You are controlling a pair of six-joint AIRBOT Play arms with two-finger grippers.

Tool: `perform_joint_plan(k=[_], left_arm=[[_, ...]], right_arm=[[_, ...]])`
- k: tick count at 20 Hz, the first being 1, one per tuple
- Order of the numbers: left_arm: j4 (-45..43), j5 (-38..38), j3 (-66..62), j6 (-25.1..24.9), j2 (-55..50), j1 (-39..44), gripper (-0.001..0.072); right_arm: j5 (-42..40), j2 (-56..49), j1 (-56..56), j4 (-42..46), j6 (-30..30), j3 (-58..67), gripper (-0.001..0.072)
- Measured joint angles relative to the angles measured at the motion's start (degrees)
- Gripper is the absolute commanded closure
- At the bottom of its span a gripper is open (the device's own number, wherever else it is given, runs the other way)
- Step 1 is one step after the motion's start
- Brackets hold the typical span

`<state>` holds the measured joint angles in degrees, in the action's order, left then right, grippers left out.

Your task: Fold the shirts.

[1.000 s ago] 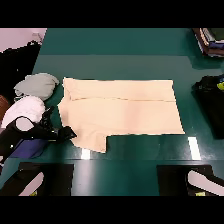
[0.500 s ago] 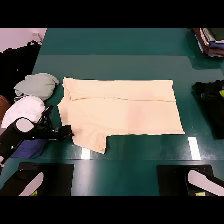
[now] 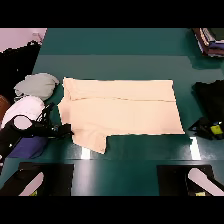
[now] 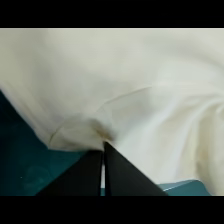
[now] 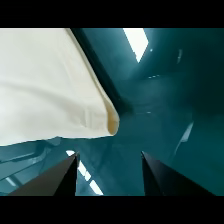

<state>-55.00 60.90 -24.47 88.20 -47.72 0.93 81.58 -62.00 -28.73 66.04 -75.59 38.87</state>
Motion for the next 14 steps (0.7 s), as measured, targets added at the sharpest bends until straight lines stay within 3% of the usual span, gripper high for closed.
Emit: perform_joint_plan(k=[4,7,8,14], left_arm=[[-0.02,0.31,-0.28,-0.68,0.0,-0.02,0.0684],[-0.13,0.63,-0.35,-1.14,0.0,-0.02,0.0685],[-0.22,0.76,-0.39,-1.64,0.0,-0.02,0.0686],[-3.26,7.17,-3.65,-3.65,3.02,0.0,0.0688]], right_arm=[[-5.05,0.0,1.79,-4.46,0.79,-5.22,0.0294],[-7.5,-1.79,5.2,-5.51,0.92,-5.29,0.0646],[-7.98,-2.54,6.38,-5.66,0.98,-4.79,0.0696],[-4.52,0.61,12.28,-2.08,1.9,-0.46,0.0698]])
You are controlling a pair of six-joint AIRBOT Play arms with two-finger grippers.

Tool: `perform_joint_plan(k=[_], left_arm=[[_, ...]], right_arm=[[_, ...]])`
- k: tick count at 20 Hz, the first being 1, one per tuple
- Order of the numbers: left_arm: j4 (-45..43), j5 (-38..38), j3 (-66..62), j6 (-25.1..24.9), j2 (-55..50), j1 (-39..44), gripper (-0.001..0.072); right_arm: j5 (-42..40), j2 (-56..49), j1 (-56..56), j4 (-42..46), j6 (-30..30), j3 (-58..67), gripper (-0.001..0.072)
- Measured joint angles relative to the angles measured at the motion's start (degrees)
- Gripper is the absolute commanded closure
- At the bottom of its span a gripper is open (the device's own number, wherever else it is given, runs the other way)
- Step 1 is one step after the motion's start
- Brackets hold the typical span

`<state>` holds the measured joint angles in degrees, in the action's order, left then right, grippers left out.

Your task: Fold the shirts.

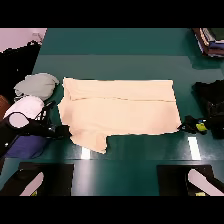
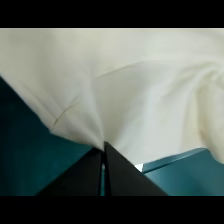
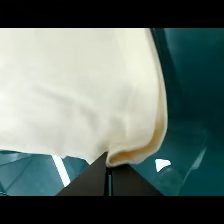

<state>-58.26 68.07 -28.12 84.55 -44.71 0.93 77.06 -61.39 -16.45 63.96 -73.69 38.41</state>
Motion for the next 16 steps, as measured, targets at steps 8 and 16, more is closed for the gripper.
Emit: perform_joint_plan(k=[8,16], left_arm=[[-1.88,19.54,-3.67,6.95,19.89,0.0,0.0687],[-3.91,15.76,-17.27,5.01,7.69,0.0,0.0685]], right_arm=[[12.87,19.45,2.1,12.0,-0.76,2.43,0.0699],[10.54,13.75,10.75,13.51,-3.19,15.85,0.0699]])
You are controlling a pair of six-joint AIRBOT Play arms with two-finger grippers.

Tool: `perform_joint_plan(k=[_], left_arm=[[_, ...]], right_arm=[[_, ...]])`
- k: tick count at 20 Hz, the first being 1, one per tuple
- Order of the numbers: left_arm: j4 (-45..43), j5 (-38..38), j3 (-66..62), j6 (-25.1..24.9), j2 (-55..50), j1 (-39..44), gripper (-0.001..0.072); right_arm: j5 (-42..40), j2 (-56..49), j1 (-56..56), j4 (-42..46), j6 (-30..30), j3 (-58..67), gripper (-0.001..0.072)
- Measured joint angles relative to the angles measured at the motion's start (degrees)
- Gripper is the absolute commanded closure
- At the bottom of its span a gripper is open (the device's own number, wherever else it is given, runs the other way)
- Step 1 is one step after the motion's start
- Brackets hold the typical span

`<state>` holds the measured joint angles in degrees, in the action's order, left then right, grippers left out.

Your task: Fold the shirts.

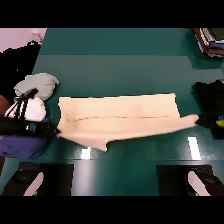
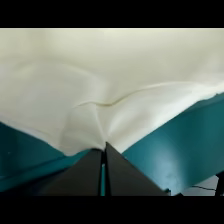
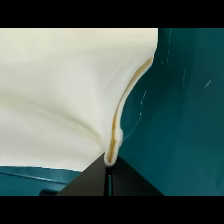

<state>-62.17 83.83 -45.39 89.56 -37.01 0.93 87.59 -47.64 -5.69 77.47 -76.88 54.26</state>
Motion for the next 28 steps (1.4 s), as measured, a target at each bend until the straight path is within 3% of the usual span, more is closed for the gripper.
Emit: perform_joint_plan(k=[10,11,12,13,18,19,20,22,28], left_arm=[[-2.34,-18.62,-18.25,-6.82,-35.01,0.0,0.0681],[-2.36,-20.31,-18.97,-6.99,-36.59,0.0,0.0502],[-2.36,-22.14,-19.52,-7.15,-37.92,0.0,0.0198],[-2.36,-23.34,-19.87,-7.19,-38.77,0.0,0.0169],[-2.95,-23.15,-23.26,-7.39,-40.26,0.0,0.0173],[-3.13,-21.38,-24.52,-7.39,-40.35,-0.02,0.0396],[-3.13,-19.61,-25.64,-7.41,-40.37,0.0,0.0688],[-2.71,-16.39,-27.12,-7.8,-40.46,0.0,0.0674],[2.36,-13.66,-28.52,-8.74,-40.61,0.02,0.0677]], right_arm=[[-6.78,-34.77,5.35,-3.85,-0.61,21.94,0.0695],[-6.97,-37.46,5.25,-5.53,-0.63,23.8,0.0651],[-7.3,-39.67,4.96,-7.37,-0.72,25.4,0.0424],[-7.52,-41.72,4.44,-9.35,-0.72,26.91,0.0269],[-6.58,-46.21,-0.37,-16.5,0.44,28.74,0.0262],[-6.1,-46.05,-1.88,-17.29,1.29,27.56,0.0262],[-5.79,-45.68,-3.39,-17.64,2.34,26.14,0.0258],[-5.31,-45.2,-6.75,-18.49,4.26,22.8,0.0162],[-3.8,-48.7,-12.92,-25.44,11.28,15.06,0.016]])
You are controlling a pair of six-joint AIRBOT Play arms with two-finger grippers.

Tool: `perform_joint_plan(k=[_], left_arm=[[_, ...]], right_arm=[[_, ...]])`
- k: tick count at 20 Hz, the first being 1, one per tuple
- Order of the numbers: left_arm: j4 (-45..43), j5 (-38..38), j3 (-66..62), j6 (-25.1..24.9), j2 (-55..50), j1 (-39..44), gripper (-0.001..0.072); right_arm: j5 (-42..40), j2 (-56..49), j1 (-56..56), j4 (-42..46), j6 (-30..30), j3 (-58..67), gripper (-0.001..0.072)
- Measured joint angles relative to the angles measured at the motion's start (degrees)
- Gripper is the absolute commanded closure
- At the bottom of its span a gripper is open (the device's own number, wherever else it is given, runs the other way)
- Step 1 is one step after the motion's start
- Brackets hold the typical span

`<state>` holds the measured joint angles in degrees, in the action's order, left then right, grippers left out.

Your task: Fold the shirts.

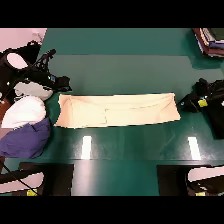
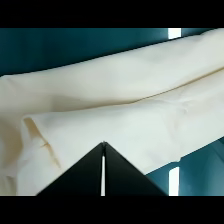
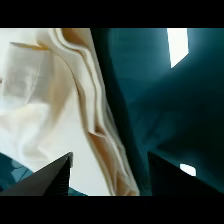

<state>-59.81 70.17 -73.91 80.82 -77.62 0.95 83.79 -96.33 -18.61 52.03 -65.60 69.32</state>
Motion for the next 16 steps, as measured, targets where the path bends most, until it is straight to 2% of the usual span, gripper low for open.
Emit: perform_joint_plan(k=[1,2,3,4,5,11,16], left_arm=[[0.81,0.02,-0.07,-0.11,-0.02,0.0,0.0683],[1.49,0.15,-0.09,-0.11,-0.04,0.0,0.0684],[1.92,0.13,-0.13,-0.13,-0.02,0.07,0.0684],[2.12,0.13,-0.15,-0.07,-0.04,0.35,0.0684],[2.25,-0.13,-0.15,0.35,-0.09,1.07,0.0684],[3.37,-8.33,-0.74,2.62,-3.89,12.94,0.0685],[4.92,-12.74,-6.4,3.58,-15.1,24.92,0.0684]], right_arm=[[0.48,-0.92,0.15,-2.12,1.03,-0.74,0.0164],[0.66,-1.73,0.66,-3.8,2.01,-1.27,0.0253],[0.37,-2.32,1.31,-4.7,2.99,-1.62,0.0448],[-0.22,-2.78,2.03,-5.09,3.91,-1.97,0.0594],[-0.59,-2.97,2.82,-5.14,5.03,-2.14,0.0697],[1.86,2.43,4.87,-9.05,9.18,-2.47,0.0698],[3.43,12.76,6.12,-12.79,6.21,0.96,0.0698]])
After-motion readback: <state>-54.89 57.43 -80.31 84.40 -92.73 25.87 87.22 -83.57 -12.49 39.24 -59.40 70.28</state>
